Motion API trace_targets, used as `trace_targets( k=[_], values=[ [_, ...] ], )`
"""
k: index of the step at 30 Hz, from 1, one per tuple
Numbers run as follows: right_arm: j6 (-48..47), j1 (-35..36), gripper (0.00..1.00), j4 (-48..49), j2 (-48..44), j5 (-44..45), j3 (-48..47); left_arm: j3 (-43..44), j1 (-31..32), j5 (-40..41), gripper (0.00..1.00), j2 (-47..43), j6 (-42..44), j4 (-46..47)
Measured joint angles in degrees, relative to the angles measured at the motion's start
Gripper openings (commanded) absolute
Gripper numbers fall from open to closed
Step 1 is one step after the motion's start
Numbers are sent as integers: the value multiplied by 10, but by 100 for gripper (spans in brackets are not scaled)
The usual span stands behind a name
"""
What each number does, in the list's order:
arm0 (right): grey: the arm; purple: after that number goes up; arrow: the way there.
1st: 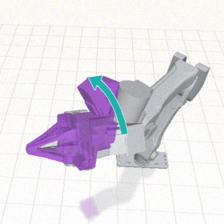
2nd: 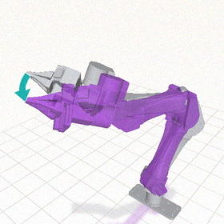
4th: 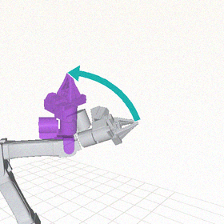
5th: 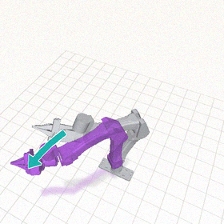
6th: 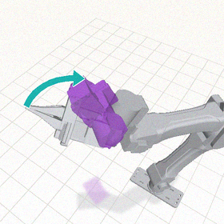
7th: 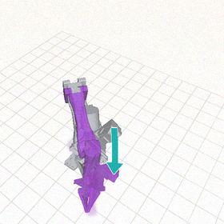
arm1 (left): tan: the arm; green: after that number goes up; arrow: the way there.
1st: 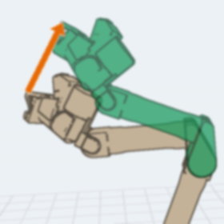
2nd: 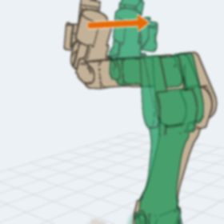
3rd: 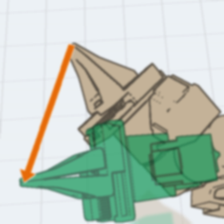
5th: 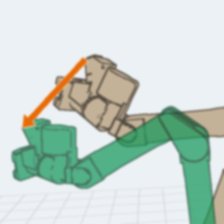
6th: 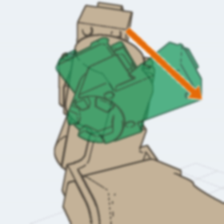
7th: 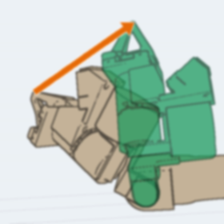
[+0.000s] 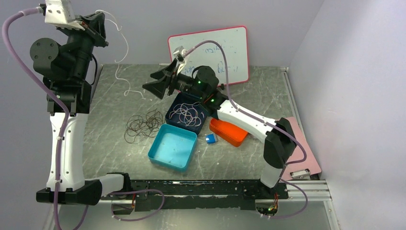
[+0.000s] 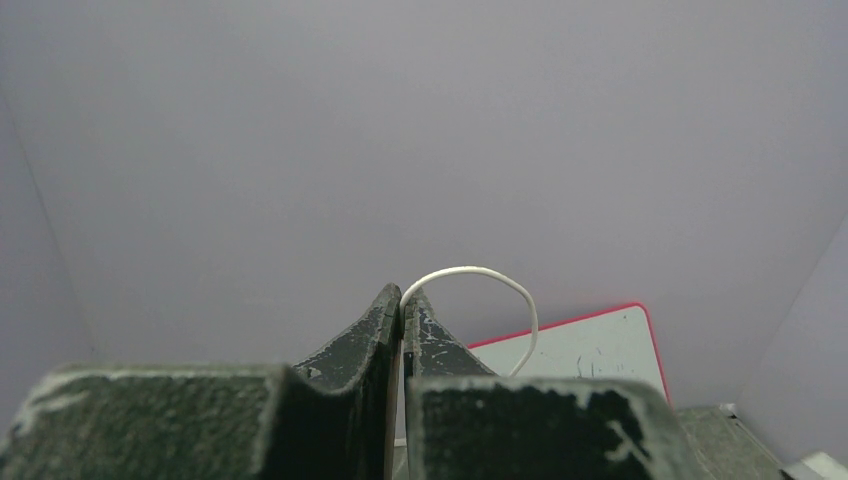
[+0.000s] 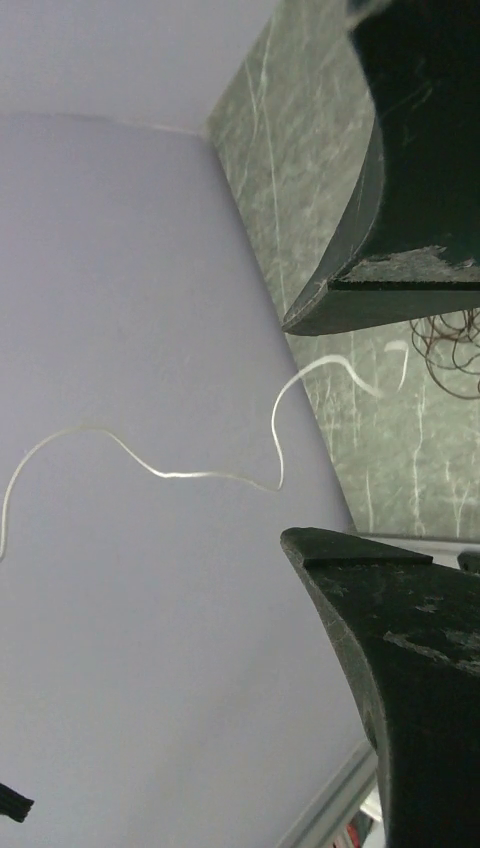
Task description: Untangle the cables
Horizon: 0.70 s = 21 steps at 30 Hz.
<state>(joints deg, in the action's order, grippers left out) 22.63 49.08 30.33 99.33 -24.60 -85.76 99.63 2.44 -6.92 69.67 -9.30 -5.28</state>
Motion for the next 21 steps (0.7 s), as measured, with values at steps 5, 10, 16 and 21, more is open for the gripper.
trace_targets(
  k=[5, 10, 16, 21],
  values=[
    [44, 3, 74, 20, 32, -19, -12, -7, 0, -11, 7, 0, -10, -2],
    [69, 6, 74, 28, 57, -30, -35, -18, 0, -23, 7, -3, -19, -1],
    [71, 6, 74, 26, 82, -24, -71, -25, 0, -31, 7, -4, -26, -1],
    [66, 6, 74, 15, 100, -15, -89, -25, 0, -36, 7, -4, -30, -1]
  ],
)
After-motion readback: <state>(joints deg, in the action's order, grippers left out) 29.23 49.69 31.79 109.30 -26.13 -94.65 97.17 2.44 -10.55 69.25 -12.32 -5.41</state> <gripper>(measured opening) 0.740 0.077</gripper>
